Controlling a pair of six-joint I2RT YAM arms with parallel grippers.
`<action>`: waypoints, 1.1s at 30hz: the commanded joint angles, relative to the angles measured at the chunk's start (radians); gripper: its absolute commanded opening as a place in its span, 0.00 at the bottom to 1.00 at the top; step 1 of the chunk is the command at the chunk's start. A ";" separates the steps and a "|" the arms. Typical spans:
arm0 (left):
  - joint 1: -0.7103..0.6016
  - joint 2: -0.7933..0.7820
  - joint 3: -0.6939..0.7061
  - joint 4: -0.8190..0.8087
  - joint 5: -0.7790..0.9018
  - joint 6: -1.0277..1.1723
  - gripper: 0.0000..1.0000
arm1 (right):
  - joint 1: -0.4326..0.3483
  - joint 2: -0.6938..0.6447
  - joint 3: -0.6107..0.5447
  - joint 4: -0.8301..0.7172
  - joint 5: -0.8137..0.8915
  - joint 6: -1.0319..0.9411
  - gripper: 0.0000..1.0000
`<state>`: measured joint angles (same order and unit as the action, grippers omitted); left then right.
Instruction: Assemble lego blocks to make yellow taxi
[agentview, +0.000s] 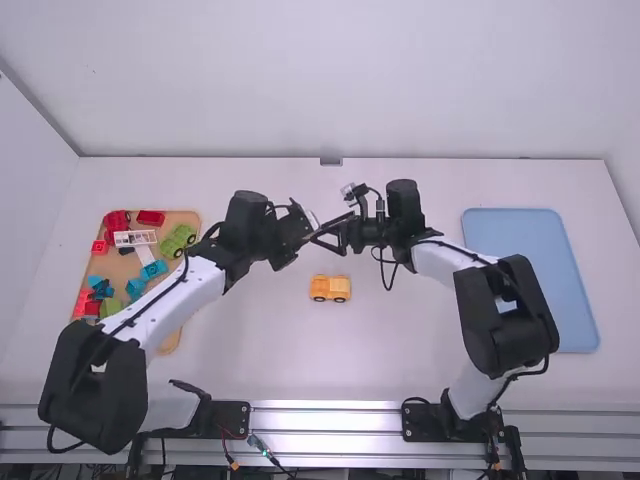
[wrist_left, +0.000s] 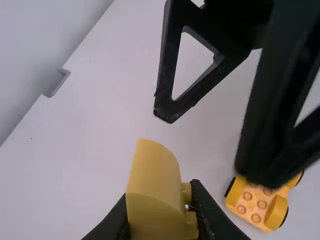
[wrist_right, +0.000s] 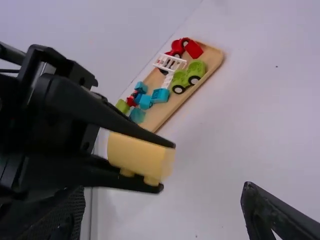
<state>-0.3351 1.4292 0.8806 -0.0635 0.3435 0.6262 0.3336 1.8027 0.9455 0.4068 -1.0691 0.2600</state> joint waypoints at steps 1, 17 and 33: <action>-0.029 0.035 -0.005 0.013 -0.073 -0.036 0.02 | 0.015 0.010 0.023 -0.002 0.080 0.002 0.82; -0.058 0.053 -0.005 0.072 -0.072 -0.061 0.02 | 0.025 0.010 0.023 0.009 0.083 0.006 0.55; -0.060 0.070 -0.005 0.098 -0.072 -0.062 0.02 | 0.047 0.010 0.023 0.016 0.083 0.017 0.48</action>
<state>-0.3893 1.4853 0.8795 0.0158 0.2642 0.5724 0.3611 1.8027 0.9474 0.4271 -0.9630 0.2718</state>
